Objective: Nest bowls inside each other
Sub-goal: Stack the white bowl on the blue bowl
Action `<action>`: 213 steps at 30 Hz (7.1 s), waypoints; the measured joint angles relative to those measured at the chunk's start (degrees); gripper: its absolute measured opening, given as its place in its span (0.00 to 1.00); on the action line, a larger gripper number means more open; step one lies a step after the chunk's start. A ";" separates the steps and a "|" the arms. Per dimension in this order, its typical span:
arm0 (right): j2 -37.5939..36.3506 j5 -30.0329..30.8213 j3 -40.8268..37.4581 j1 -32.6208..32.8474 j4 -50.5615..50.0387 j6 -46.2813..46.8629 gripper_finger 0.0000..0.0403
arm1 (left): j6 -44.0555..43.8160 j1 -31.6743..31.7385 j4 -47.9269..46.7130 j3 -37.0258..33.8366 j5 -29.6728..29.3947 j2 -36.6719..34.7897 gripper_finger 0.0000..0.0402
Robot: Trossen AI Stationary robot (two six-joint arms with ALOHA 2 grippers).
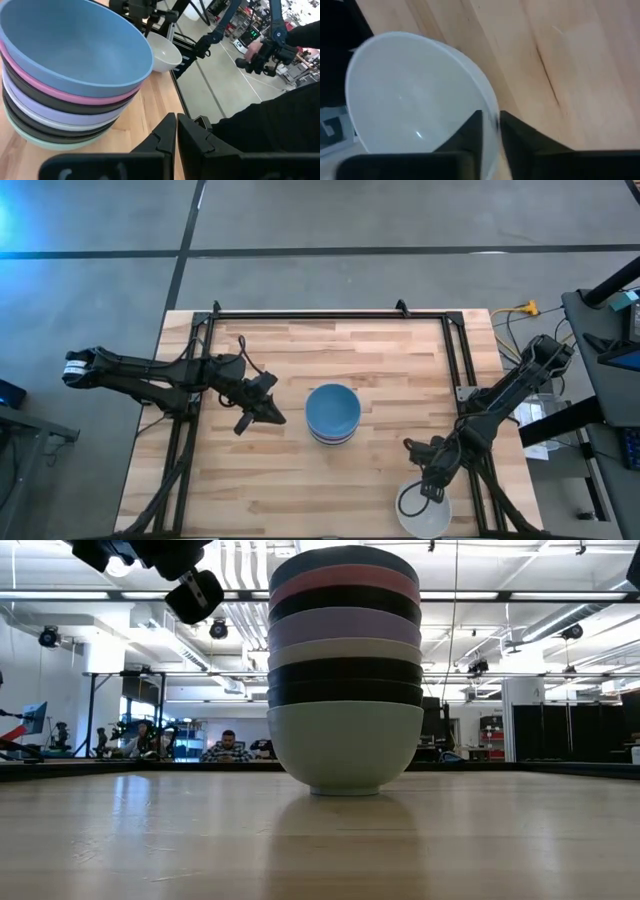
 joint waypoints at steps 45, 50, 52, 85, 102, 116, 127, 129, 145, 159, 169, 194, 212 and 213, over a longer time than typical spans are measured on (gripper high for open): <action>-3.75 -6.85 26.96 -37.09 5.36 -28.80 0.02 | -0.57 0.25 1.51 0.02 1.55 -0.98 0.00; 4.42 -12.14 46.30 -46.79 -3.82 -33.93 0.02 | -0.60 0.25 1.54 0.02 1.59 -1.76 0.00; 9.60 -12.66 55.65 -48.88 -12.77 -37.14 0.02 | -1.68 0.25 1.55 0.02 1.67 -2.05 0.00; 37.63 -9.84 83.81 -54.08 -54.38 -51.59 0.02 | -8.04 0.23 -2.65 0.02 10.71 -3.82 0.00; 37.63 -8.31 79.72 -53.16 -54.31 -53.55 0.02 | -8.11 0.23 -2.63 0.02 10.71 -3.78 0.00; 37.96 -6.98 79.61 -51.71 -54.45 -55.68 0.18 | -10.93 0.23 -2.58 0.02 10.62 -3.78 0.00; 36.87 -6.97 85.04 -51.67 -53.11 -57.30 0.33 | -11.04 0.21 -2.54 0.00 10.32 -3.78 0.00; 36.81 -7.86 86.55 -51.67 -50.89 -57.74 0.30 | -11.02 0.21 -2.47 0.00 10.20 -3.78 0.00; 36.72 -15.93 81.26 -56.24 -45.08 -60.03 0.02 | -11.02 0.21 -2.44 -0.02 9.98 -3.76 0.00; 36.72 -15.97 76.83 -56.06 -45.06 -61.06 0.02 | -11.04 0.21 -2.45 -0.02 9.99 -3.76 0.00; 36.64 -15.97 77.28 -56.04 -44.66 -60.34 0.02 | -11.15 0.21 -2.45 -0.02 9.99 -3.76 0.00; -1.03 -4.50 19.87 -40.95 27.74 -34.89 0.02 | -15.31 2.49 34.02 1.08 3.20 8.67 0.00; -7.94 1.26 3.72 -45.37 31.59 -26.41 0.02 | -15.50 3.91 35.73 7.54 1.73 22.78 0.00; -7.69 1.26 3.72 -45.38 31.70 -26.43 0.02 | -15.47 3.97 35.33 7.45 1.65 23.06 0.00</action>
